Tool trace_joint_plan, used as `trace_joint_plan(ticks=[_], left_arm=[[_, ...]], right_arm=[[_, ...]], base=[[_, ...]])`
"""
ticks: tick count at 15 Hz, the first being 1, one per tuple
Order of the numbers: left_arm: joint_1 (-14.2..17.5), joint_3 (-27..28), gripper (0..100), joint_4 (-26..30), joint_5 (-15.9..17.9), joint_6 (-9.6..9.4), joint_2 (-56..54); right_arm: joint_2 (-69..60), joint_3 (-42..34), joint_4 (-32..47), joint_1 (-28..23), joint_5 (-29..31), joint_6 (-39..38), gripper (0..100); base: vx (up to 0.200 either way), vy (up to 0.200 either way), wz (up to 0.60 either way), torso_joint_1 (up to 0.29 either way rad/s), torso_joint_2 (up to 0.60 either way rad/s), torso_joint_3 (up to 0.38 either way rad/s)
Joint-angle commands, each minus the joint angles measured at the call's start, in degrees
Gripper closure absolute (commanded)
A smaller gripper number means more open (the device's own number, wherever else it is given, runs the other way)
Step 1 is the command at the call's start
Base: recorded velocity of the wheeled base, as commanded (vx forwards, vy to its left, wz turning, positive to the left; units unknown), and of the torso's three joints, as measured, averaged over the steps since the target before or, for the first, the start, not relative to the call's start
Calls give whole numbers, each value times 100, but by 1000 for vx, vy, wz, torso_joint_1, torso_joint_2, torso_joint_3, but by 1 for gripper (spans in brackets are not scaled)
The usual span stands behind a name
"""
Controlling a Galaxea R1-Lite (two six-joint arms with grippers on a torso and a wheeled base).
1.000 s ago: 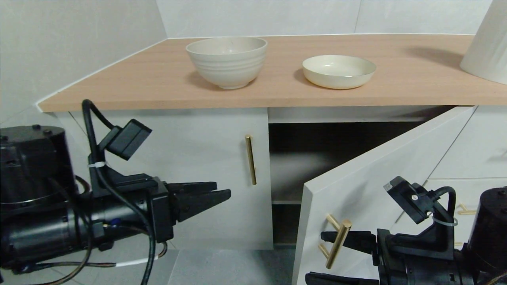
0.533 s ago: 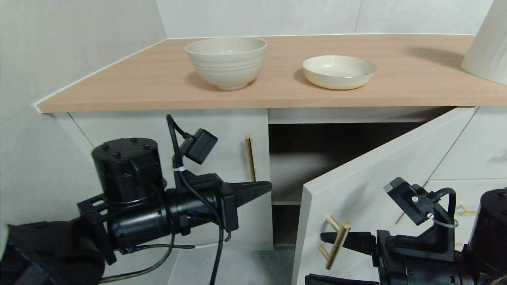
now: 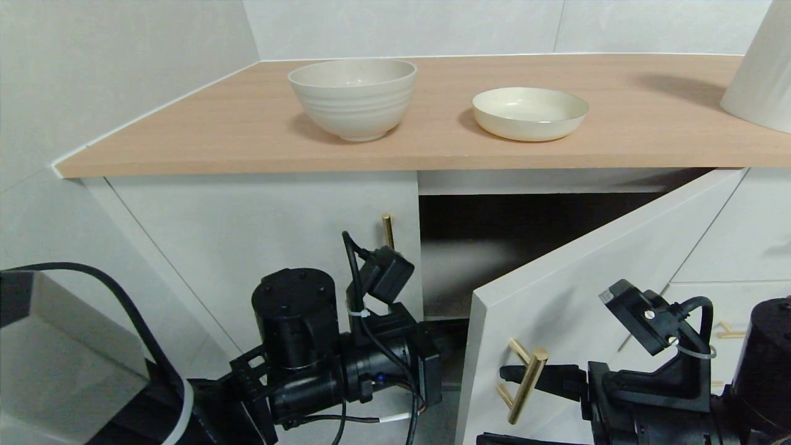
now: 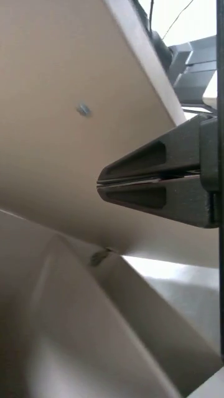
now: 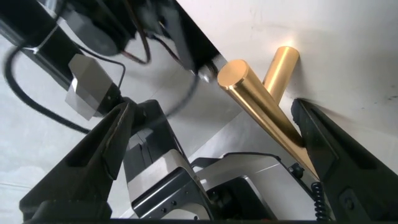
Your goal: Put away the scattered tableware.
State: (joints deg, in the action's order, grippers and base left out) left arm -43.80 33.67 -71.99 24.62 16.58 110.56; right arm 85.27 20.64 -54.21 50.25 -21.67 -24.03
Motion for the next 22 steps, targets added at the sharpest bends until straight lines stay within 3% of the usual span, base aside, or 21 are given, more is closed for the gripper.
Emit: trace_joint_plan(ticks=[1,6,11,14,16,19,22], left_arm=[[-164,26,100,-52,-10,12,291],[-401,-10,100,-703,-195,21,563],[-419,-27,100,-703,-256,21,414],[-419,-54,100,-703,-283,30,379],[-428,-45,100,-703,-283,30,370],[-436,-10,100,-685,-283,30,379],[-533,140,100,-501,-283,30,282]], right_arm=[[42,-7,16,-6,23,3,0],[42,-25,16,-305,58,258,0],[33,2,7,-833,164,460,0],[-28,-86,7,-1167,190,1216,0],[-160,-280,16,-1219,392,1761,0],[-547,-394,315,-1008,1543,2122,0],[-1180,-675,350,-964,1543,2086,0]], base=[[0,0,0,0,0,0],[0,0,0,0,0,0],[0,0,0,0,0,0],[0,0,0,0,0,0],[0,0,0,0,0,0],[0,0,0,0,0,0],[0,0,0,0,0,0]])
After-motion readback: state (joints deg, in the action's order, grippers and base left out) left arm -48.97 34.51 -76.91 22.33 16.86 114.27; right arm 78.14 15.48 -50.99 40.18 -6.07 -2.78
